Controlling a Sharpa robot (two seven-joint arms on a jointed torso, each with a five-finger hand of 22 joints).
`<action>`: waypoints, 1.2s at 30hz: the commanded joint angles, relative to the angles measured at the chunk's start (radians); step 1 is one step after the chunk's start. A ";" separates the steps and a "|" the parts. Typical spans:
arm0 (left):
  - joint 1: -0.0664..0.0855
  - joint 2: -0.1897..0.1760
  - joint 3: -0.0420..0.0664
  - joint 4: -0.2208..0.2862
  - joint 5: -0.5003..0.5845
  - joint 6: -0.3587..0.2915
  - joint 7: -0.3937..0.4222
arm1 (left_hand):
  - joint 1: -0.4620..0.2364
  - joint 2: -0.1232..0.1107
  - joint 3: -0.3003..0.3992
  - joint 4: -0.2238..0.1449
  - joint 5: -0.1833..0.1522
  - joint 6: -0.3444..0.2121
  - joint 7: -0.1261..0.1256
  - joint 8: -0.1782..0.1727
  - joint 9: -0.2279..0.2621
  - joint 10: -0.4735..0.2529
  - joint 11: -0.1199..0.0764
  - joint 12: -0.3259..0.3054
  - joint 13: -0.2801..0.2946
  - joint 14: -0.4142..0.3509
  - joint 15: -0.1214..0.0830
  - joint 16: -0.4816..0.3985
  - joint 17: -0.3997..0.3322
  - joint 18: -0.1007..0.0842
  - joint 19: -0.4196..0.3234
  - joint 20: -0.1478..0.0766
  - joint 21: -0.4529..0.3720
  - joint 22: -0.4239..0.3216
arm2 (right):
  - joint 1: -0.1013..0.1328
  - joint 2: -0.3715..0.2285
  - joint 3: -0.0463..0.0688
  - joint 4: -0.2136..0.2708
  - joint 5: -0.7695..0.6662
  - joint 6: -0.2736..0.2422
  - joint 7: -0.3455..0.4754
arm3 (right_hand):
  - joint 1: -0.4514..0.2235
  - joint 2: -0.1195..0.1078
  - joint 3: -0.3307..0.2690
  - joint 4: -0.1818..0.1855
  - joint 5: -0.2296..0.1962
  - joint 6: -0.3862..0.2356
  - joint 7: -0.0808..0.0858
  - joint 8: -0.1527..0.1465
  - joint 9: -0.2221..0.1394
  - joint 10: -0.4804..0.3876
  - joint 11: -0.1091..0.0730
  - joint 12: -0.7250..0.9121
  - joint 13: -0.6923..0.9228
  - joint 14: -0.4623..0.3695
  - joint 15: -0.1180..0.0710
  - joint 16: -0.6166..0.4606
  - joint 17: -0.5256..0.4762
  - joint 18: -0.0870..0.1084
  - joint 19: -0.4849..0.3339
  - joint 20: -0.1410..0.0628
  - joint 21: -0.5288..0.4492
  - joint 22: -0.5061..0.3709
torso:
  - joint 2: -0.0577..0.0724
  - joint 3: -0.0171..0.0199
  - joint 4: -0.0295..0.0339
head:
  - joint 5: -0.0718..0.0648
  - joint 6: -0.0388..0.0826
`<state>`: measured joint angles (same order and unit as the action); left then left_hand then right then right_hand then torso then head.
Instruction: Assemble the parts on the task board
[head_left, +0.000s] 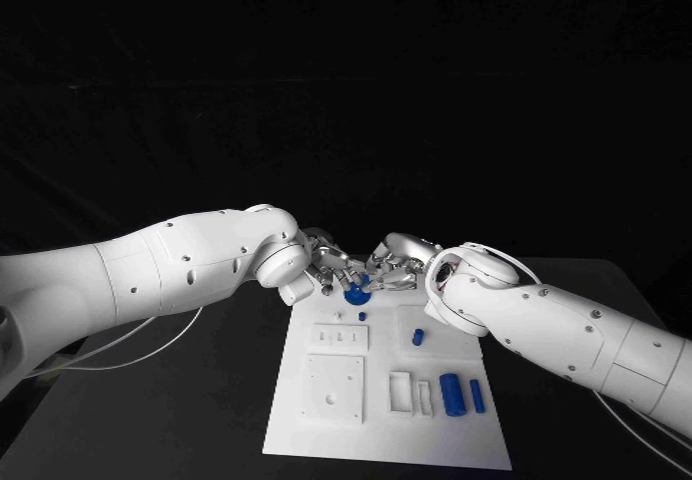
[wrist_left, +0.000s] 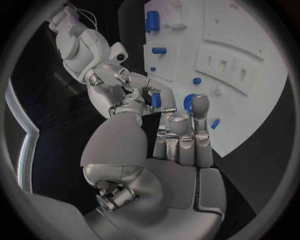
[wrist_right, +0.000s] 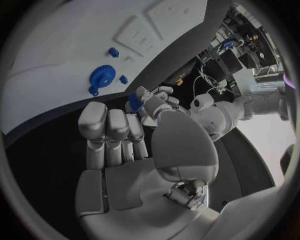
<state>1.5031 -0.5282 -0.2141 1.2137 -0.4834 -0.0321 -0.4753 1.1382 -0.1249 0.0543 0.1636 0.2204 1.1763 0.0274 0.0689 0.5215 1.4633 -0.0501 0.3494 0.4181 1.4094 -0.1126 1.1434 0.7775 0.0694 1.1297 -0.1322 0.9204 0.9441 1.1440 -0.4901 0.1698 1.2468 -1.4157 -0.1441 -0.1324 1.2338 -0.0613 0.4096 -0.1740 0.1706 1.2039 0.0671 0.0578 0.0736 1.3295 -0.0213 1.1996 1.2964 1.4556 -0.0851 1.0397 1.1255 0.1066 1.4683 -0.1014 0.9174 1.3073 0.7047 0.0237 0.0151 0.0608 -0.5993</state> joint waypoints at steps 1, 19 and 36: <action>-0.001 0.004 0.001 0.001 -0.019 0.035 -0.016 | 0.001 0.012 0.000 -0.014 0.005 0.009 -0.003 -0.002 0.005 0.038 -0.008 0.009 0.005 -0.001 -0.001 0.017 0.014 -0.007 0.010 0.001 -0.006 0.011 | 0.000 0.003 0.000 0.003 -0.013 0.022 -0.004 | 0.001 0.013 -0.007 -0.001 0.001 0.008 -0.003 0.006 0.041 -0.002 -0.003 0.003 -0.001 0.001 -0.005 -0.004 0.000 0.002 0.058 -0.008 -0.006 0.008 | 0.000 -0.0001 0.0004 | -0.002 -0.002; -0.004 0.006 0.001 0.003 -0.021 0.024 -0.016 | 0.023 0.086 -0.016 -0.084 0.027 0.007 -0.007 -0.003 0.010 0.034 -0.010 0.013 0.010 -0.004 -0.003 0.026 0.012 -0.009 0.022 0.000 -0.045 0.071 | 0.000 0.008 0.000 0.003 -0.014 0.040 -0.006 | 0.000 0.012 -0.011 0.001 0.002 0.008 -0.004 0.006 0.043 -0.002 -0.003 0.002 -0.002 0.002 -0.006 -0.006 0.000 0.002 0.058 -0.008 -0.008 0.006 | 0.001 -0.0008 0.0010 | -0.004 -0.006; -0.007 0.007 0.001 0.003 -0.005 0.025 -0.001 | 0.094 0.191 0.075 -0.230 0.249 -0.007 -0.012 0.006 0.081 0.034 -0.010 0.003 0.000 -0.011 -0.003 0.040 0.023 -0.015 0.016 -0.001 -0.073 0.112 | 0.000 0.009 -0.002 -0.001 -0.014 0.048 -0.010 | -0.001 0.013 -0.015 0.003 0.002 0.008 -0.005 0.006 0.044 -0.004 -0.003 0.000 -0.003 0.001 -0.006 -0.008 0.000 0.001 0.058 -0.008 -0.008 0.006 | 0.001 -0.0007 0.0012 | -0.003 -0.011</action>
<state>1.4972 -0.5240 -0.2133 1.2161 -0.4969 -0.0159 -0.4907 1.2118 0.0361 0.0808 -0.0147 0.4623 1.1690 0.0218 0.0710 0.5357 1.4645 -0.0514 0.3588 0.4192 1.4039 -0.1139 1.1804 0.7996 0.0619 1.1457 -0.1338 0.8508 1.0553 1.1438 -0.4822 0.1681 1.2443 -1.4228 -0.1149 -0.1448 1.2364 -0.0589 0.3972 -0.1728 0.1694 1.2037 0.0667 0.0595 0.0738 1.3295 -0.0212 1.1996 1.2943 1.4556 -0.0851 1.0357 1.1251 0.1065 1.4681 -0.1014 0.9133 1.3079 0.7057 0.0231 0.0163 0.0569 -0.6106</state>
